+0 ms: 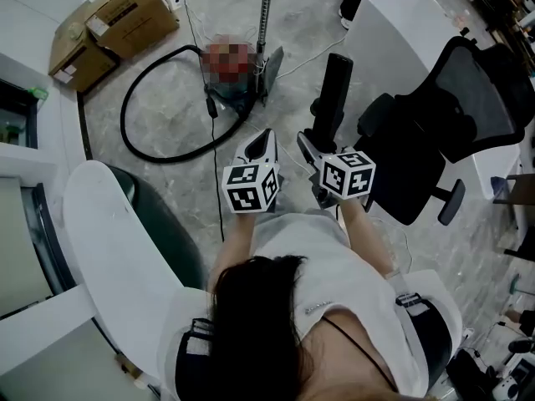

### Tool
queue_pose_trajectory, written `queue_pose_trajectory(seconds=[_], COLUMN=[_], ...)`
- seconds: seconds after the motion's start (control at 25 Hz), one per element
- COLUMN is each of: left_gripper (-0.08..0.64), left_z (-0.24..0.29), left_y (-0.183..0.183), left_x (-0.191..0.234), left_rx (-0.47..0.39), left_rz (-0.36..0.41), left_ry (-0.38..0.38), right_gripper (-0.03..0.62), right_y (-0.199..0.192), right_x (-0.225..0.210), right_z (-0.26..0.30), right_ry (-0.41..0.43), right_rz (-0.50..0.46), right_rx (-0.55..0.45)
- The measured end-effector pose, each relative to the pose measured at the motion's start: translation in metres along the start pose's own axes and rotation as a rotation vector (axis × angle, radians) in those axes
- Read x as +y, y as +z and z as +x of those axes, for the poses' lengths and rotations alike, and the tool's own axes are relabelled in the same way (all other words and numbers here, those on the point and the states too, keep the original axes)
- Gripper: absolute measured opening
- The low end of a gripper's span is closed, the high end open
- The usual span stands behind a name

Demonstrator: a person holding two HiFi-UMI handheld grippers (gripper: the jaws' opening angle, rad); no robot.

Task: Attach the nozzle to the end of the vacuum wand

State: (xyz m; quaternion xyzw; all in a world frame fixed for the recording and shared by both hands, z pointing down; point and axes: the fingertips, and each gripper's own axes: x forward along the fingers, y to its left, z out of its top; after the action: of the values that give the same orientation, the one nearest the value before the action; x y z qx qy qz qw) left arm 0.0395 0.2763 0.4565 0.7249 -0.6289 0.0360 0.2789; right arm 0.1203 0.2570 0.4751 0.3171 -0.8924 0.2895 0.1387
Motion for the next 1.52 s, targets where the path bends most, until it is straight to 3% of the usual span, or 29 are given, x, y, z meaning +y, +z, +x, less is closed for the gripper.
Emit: queue_pose_trajectory(seconds=[0.2, 0.44, 0.64, 1.2, 1.52], left_gripper=[0.002, 0.003, 0.002, 0.003, 0.002], left_z=[-0.005, -0.005, -0.004, 0.01, 0.034], left_y=[0.002, 0.012, 0.014, 0.017, 0.021], left_x=[0.027, 0.032, 0.033, 0.045, 0.053], left_rx=[0.009, -0.003, 0.025, 0.03, 0.04], left_rz=[-0.023, -0.007, 0.025, 0.005, -0.004], left_ry=[0.008, -0.017, -0.05, -0.029, 0.005], right_gripper=[0.077, 0.078, 0.077, 0.077, 0.077], right_y=[0.002, 0.006, 0.011, 0.017, 0.026], right_x=[0.012, 0.024, 0.024, 0.016, -0.01], right_z=[0.013, 0.019, 0.022, 0.034, 0.053], right_ry=[0.011, 0.029, -0.013, -0.009, -0.001], right_rz=[0.016, 0.027, 0.022, 0.02, 0.06], right_rx=[-0.008, -0.017, -0.03, -0.016, 0.029])
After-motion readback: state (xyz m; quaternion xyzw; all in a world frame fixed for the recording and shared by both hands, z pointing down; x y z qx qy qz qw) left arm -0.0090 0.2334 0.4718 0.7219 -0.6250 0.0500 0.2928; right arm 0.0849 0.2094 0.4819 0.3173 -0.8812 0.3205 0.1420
